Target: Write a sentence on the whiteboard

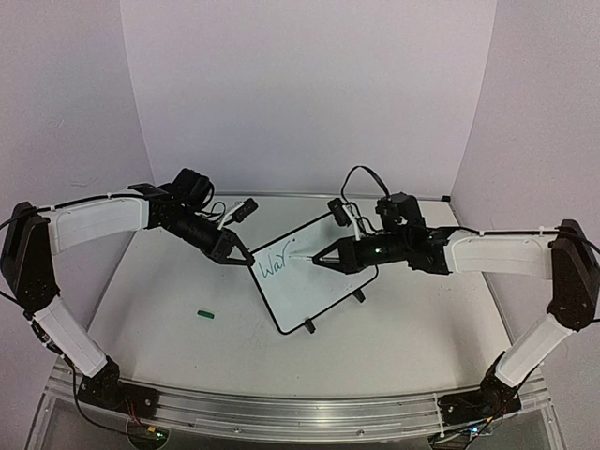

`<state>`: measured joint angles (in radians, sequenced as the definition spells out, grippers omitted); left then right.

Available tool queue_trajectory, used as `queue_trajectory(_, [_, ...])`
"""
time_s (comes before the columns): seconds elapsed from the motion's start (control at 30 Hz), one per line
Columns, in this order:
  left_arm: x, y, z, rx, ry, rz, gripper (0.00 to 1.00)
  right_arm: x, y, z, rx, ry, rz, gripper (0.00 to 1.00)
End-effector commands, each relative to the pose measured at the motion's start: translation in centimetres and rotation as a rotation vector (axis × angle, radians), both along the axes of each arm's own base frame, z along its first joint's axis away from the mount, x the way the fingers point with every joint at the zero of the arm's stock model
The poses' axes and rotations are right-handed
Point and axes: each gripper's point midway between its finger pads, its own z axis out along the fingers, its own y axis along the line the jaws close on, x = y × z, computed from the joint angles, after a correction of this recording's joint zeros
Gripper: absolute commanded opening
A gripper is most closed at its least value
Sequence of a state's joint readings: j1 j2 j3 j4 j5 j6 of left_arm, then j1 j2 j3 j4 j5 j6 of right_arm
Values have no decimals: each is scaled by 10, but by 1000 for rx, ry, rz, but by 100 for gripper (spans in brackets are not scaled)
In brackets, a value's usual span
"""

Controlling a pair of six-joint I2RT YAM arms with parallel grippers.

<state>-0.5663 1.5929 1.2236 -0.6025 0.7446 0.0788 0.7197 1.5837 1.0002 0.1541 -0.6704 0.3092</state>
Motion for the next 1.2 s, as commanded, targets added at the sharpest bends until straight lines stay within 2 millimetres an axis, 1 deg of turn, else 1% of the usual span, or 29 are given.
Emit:
queue_trajectory(0.0, [-8, -5, -4, 31, -27, -44, 0, 13, 11, 22, 45, -59, -20, 0])
queue_trajectory(0.43, [-9, -6, -2, 27, -29, -47, 0, 24, 18, 11, 27, -37, -35, 0])
queue_trajectory(0.6, [-9, -6, -2, 27, -29, -48, 0, 27, 17, 10, 22, -39, -55, 0])
queue_trajectory(0.77, [-10, -6, -2, 26, -30, -50, 0, 29, 15, 5, 11, -33, -75, 0])
queue_trajectory(1.17, [-11, -7, 0, 23, -36, -55, 0, 15, 3, -14, -12, 14, -81, 0])
